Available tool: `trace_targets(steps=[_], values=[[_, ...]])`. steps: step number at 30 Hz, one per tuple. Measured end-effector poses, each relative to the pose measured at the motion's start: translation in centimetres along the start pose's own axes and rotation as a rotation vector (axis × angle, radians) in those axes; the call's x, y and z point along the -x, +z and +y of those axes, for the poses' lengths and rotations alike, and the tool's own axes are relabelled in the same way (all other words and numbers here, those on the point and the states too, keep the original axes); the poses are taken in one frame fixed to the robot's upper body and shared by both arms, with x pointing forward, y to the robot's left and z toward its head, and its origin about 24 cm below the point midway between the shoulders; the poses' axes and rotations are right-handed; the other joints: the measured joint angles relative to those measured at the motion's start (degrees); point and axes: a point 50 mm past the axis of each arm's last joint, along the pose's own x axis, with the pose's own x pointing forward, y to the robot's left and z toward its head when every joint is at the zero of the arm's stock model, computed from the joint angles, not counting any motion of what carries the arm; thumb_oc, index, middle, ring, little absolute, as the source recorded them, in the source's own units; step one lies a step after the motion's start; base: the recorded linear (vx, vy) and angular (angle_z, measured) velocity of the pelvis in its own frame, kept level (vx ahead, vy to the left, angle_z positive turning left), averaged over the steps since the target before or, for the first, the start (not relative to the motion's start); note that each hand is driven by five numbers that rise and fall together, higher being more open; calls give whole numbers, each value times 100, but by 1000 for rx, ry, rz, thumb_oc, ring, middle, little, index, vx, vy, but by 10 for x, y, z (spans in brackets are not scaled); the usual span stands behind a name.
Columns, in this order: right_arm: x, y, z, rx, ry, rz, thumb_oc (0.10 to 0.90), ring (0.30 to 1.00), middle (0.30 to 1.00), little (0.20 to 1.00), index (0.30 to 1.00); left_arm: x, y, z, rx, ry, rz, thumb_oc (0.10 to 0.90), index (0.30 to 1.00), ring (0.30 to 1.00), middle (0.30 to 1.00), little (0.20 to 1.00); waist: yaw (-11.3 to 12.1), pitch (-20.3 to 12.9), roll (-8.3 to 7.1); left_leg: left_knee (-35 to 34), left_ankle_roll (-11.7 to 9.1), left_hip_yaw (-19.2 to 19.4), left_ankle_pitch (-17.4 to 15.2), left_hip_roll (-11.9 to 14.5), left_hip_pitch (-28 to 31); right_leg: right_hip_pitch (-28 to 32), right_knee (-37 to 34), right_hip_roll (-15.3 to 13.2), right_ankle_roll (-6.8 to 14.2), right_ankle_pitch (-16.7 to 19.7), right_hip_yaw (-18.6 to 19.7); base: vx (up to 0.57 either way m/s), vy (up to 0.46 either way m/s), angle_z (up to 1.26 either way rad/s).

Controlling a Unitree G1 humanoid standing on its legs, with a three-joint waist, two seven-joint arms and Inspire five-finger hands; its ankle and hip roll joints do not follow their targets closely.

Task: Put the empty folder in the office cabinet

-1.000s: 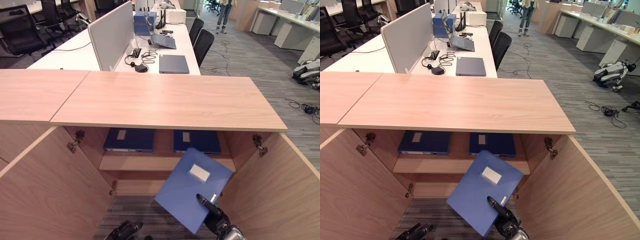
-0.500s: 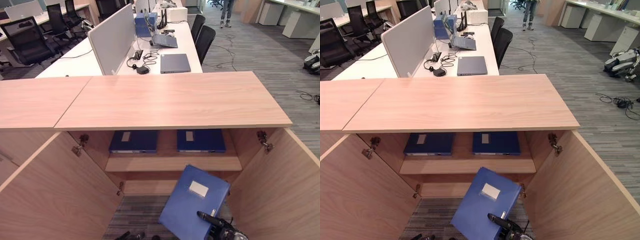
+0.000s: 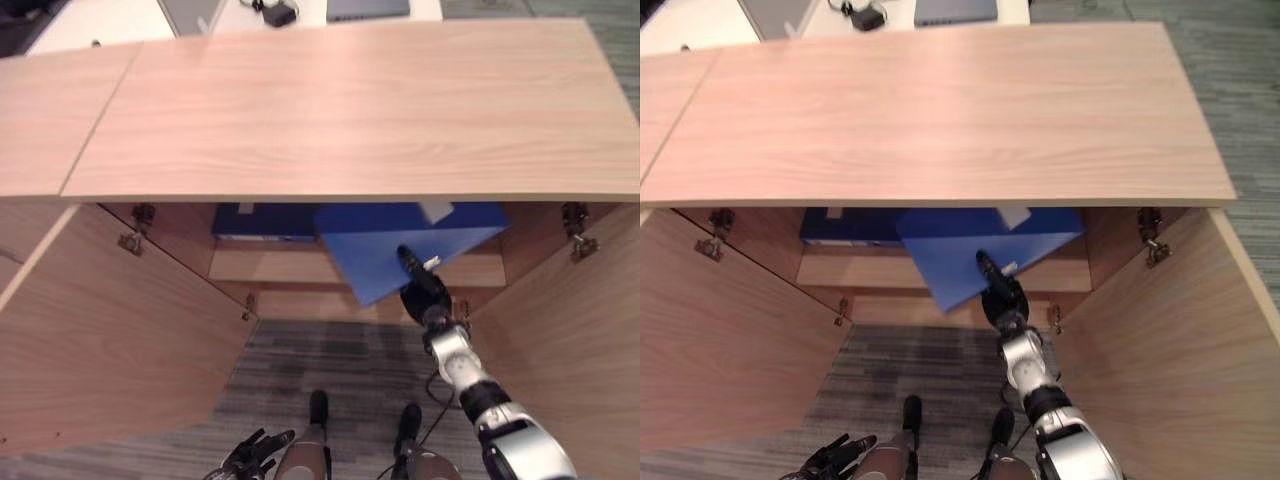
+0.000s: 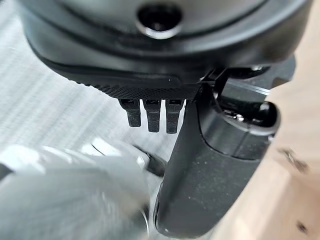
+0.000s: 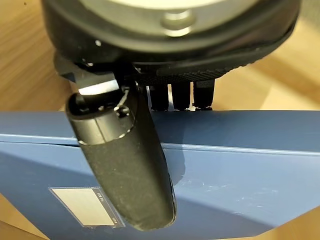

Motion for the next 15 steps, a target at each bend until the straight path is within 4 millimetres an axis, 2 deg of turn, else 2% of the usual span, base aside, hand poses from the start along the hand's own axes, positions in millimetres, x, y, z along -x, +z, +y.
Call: trace_targets(steps=[3, 5, 9, 11, 12, 15], values=[[-11, 14, 21, -48, 7, -76, 400, 300, 300, 300, 300, -1, 10, -4, 30, 11, -34, 800, 900, 900, 900, 900, 99, 360, -28, 3, 19, 52, 22, -37, -279, -316, 4, -44, 16, 38, 52, -50, 11, -7], [-21, 28, 42, -47, 24, -118, 400, 300, 300, 300, 300, -3, 28, -14, 59, 5, -91, 800, 900, 900, 900, 900, 131, 732, -41, 59, 21, 53, 45, -31, -499, -556, 94, -49, -26, 65, 90, -2, -3, -5], [-29, 40, 67, -46, 44, -153, 400, 300, 300, 300, 300, -3, 50, -30, 91, -41, -177, 800, 900, 900, 900, 900, 255, 953, -111, 153, 21, 57, 45, -25, -874, -981, 248, -65, -47, 71, 143, -68, 18, -6], [-32, 48, 84, -61, 70, -188, 400, 300, 300, 300, 300, -2, 61, -40, 95, -66, -215, 800, 900, 900, 900, 900, 260, 1032, -117, 207, 22, 57, 45, -29, -1080, -1203, 334, -85, -43, 64, 152, 0, 0, 0], [-35, 55, 101, -86, 92, -219, 400, 300, 300, 300, 300, 0, 69, -48, 80, -90, -256, 800, 900, 900, 900, 900, 267, 1053, -118, 228, 26, 56, 48, -37, -1245, -1381, 389, -98, -43, 65, 163, 0, 0, 0], [-38, 72, 128, -149, 132, -289, 400, 300, 300, 300, 300, 3, 78, -59, 57, -127, -305, 800, 900, 900, 900, 900, 289, 1148, -113, 229, 52, 57, 68, -59, -1360, -1517, 430, -132, -42, 64, 162, -24, 14, 1]])
